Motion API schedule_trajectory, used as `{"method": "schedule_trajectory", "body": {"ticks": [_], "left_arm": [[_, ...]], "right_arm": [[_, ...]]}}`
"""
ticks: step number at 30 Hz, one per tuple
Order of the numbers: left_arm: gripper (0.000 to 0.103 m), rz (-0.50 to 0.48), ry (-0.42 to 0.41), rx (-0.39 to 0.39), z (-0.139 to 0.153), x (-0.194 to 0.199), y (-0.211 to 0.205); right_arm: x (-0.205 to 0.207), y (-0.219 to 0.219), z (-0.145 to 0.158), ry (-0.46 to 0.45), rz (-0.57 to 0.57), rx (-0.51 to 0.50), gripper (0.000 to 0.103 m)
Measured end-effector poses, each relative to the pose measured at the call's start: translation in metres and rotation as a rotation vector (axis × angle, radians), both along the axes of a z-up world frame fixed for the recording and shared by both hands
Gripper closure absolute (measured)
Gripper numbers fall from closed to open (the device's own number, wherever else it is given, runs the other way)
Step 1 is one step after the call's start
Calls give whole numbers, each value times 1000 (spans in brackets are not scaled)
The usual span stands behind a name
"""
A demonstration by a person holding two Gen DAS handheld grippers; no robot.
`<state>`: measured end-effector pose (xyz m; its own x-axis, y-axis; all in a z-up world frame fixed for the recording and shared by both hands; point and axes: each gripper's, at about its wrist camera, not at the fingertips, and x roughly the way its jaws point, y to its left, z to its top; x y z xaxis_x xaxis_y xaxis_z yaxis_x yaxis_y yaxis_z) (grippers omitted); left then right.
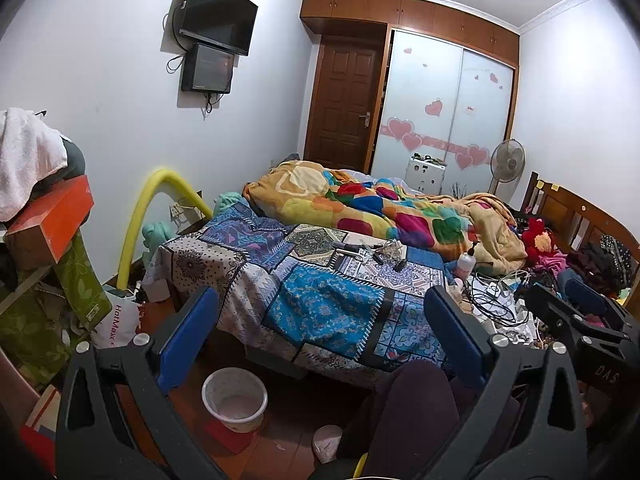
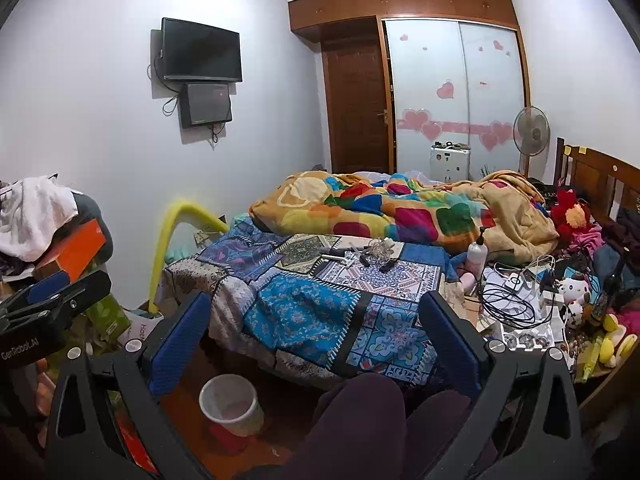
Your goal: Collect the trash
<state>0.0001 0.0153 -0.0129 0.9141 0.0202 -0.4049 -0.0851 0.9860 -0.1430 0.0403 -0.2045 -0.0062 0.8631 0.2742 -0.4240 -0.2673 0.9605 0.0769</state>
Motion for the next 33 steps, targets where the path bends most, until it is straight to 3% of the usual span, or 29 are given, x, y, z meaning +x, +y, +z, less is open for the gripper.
{"method": "schedule_trajectory", "body": {"ticks": [33], "left_arm": [[0,17,5,8,2,0,4]], "right_arm": [[-5,5,2,-15,21,-4,0]]}}
